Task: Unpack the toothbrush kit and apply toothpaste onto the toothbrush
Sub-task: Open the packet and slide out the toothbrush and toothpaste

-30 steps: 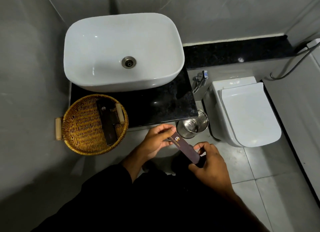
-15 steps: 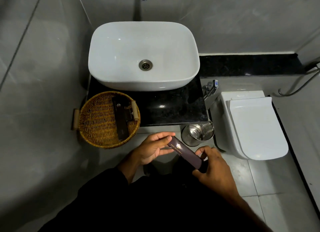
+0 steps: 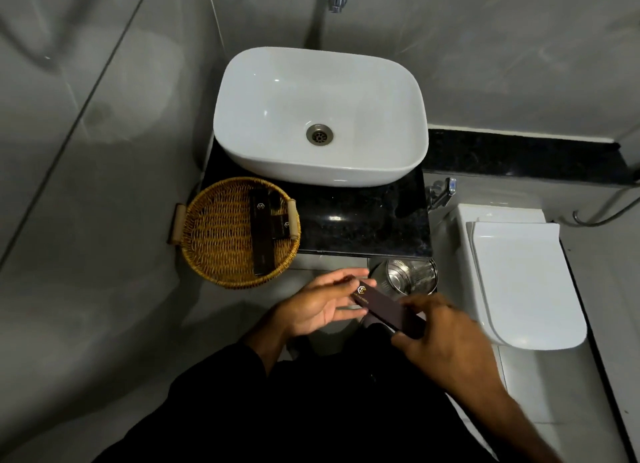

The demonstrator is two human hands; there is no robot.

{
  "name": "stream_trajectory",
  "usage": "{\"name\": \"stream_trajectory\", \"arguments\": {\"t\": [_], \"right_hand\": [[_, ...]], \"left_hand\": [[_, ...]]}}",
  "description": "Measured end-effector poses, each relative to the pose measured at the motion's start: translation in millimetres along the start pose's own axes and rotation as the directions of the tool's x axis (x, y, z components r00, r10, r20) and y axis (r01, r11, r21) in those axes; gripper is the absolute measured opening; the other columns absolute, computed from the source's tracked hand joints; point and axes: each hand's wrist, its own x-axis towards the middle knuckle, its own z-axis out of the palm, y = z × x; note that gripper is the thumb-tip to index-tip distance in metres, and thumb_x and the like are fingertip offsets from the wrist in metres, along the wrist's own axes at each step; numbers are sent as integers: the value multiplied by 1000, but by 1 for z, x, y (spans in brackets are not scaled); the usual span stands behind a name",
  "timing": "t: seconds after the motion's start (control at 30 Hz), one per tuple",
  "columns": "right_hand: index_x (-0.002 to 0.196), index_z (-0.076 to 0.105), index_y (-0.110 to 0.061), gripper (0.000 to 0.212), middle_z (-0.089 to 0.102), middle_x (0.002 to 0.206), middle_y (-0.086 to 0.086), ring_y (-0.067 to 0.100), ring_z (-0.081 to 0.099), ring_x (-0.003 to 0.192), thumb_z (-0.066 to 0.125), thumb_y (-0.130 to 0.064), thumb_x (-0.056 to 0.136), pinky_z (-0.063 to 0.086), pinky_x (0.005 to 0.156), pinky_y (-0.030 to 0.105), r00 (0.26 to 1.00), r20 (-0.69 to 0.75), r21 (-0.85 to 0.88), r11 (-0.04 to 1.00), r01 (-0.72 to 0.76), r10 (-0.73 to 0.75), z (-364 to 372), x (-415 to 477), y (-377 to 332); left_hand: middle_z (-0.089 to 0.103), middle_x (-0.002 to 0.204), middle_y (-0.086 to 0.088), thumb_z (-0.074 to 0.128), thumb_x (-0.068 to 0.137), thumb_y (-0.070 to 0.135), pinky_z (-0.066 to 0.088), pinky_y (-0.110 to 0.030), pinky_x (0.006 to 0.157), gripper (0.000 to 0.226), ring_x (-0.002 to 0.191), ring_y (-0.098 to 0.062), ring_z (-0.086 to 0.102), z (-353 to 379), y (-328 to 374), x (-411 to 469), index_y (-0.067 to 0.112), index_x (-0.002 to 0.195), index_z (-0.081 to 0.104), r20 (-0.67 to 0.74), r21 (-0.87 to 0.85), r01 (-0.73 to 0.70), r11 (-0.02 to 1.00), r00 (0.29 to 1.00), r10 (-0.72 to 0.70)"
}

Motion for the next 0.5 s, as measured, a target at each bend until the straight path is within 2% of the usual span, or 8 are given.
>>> {"name": "stream_trajectory", "arguments": {"t": [0.07, 0.13, 0.27, 0.37, 0.5], "right_hand": [[107, 70, -46, 47, 72, 109, -14, 16, 71, 92, 74, -47, 61, 57, 76, 32, 999, 17, 102, 994, -33, 32, -2, 3, 7], [104, 72, -44, 45, 73, 104, -16, 12, 71, 86, 74, -44, 59, 59, 77, 34, 998, 47, 176, 983, -43, 35, -3, 3, 15], [105, 71, -44, 43, 74, 105, -19, 4, 72, 82, 78, -37, 64, 58, 76, 29, 996, 89, 277, 960, -43, 19, -2, 1, 23], [107, 71, -43, 43, 75, 104, -18, 4, 73, 74, 78, -37, 65, 59, 71, 27, 995, 96, 364, 929, -68, 35, 0, 0, 28], [111, 69, -41, 45, 73, 105, -17, 4, 72, 72, 81, -33, 68, 52, 61, 14, 996, 67, 424, 902, -81, 58, 1, 0, 33]], "left_hand": [[66, 133, -6, 58, 96, 5, 58, -34, 89, 35, 123, -28, 63, -8, 0, -4, 18, 128, 62, 5, 25, -12, 1000, 1000, 12], [71, 126, -4, 63, 92, 4, 59, -31, 84, 34, 116, -25, 67, -9, 0, -5, 22, 121, 67, -42, 101, -17, 995, 999, 22], [77, 110, -2, 66, 90, 4, 61, -28, 75, 29, 97, -22, 74, -6, -2, -2, 26, 108, 74, -132, 171, -62, 983, 988, 85], [76, 110, -3, 62, 95, 9, 61, -27, 74, 26, 97, -22, 74, 1, -1, 1, 25, 113, 70, -149, 142, -80, 987, 984, 101], [72, 119, -6, 50, 102, 23, 61, -28, 75, 27, 102, -23, 73, 15, 0, 14, 23, 127, 61, -126, 44, -63, 997, 990, 68]]}}
